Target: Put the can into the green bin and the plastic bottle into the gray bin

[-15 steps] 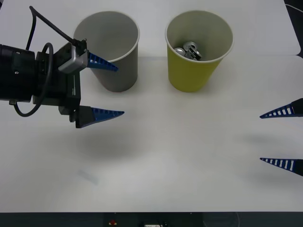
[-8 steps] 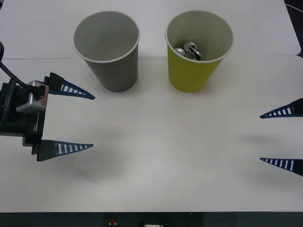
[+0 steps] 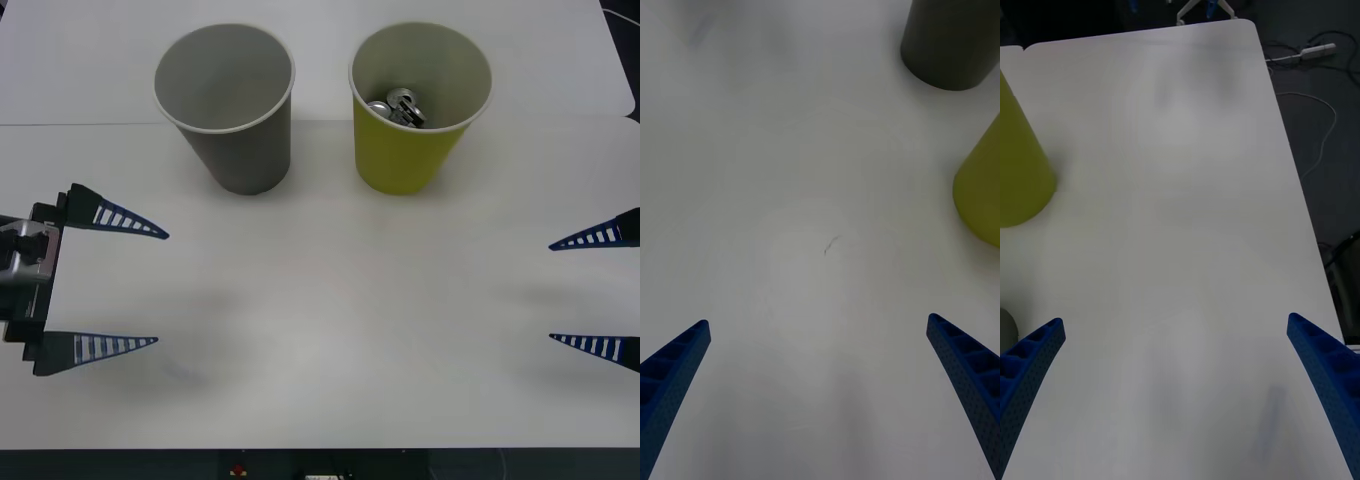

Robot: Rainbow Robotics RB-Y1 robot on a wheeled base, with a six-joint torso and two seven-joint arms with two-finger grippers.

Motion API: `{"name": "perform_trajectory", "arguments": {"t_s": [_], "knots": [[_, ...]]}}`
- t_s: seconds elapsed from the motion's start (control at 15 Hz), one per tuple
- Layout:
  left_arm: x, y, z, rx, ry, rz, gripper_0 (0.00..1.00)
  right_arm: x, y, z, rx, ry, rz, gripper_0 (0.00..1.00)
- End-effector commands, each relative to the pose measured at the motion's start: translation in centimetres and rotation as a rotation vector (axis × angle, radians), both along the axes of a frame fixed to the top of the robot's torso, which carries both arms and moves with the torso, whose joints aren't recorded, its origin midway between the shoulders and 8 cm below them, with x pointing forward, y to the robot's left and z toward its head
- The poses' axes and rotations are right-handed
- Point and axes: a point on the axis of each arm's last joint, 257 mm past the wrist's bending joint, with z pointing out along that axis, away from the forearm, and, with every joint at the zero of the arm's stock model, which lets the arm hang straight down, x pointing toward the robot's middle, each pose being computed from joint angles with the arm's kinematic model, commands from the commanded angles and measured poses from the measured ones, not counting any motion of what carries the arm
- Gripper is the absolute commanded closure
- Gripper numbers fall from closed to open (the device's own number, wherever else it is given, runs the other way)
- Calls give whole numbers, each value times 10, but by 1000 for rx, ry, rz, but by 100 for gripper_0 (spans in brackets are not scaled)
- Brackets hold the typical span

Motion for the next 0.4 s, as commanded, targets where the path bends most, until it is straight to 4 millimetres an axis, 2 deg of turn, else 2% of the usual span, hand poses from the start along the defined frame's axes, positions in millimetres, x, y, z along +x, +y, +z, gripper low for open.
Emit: {"name": "perform_trajectory", "arguments": {"t_s": [0.07,0.4], "knots": [[-2,4,-3,7,2,6,0,0,0,0,0,0,0,0],[-2,8,-4,12,6,14,0,0,0,0,0,0,0,0]]}}
